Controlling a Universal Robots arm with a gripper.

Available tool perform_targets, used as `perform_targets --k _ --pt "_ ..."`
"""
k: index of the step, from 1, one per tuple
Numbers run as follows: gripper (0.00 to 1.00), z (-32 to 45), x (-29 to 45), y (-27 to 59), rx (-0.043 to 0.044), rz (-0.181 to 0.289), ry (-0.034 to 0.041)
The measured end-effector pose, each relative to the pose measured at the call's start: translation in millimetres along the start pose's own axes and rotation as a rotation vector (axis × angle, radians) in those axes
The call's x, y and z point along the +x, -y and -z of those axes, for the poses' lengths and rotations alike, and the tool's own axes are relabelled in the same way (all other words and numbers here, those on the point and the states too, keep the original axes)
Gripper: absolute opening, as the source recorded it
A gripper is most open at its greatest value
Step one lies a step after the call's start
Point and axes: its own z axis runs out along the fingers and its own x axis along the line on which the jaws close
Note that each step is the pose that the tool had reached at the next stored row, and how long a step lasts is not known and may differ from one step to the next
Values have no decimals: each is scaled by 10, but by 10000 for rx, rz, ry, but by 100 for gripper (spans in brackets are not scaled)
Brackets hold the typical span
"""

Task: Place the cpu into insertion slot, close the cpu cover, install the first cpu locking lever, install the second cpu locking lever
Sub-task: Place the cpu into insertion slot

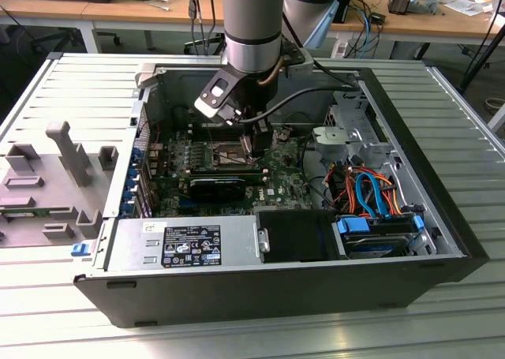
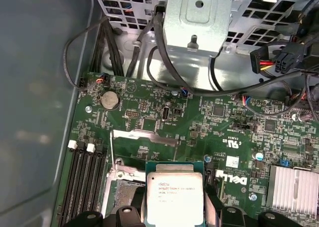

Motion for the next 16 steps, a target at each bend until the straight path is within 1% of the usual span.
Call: perform_targets --k 16 --pt "55 -3 0 0 -9 -558 47"
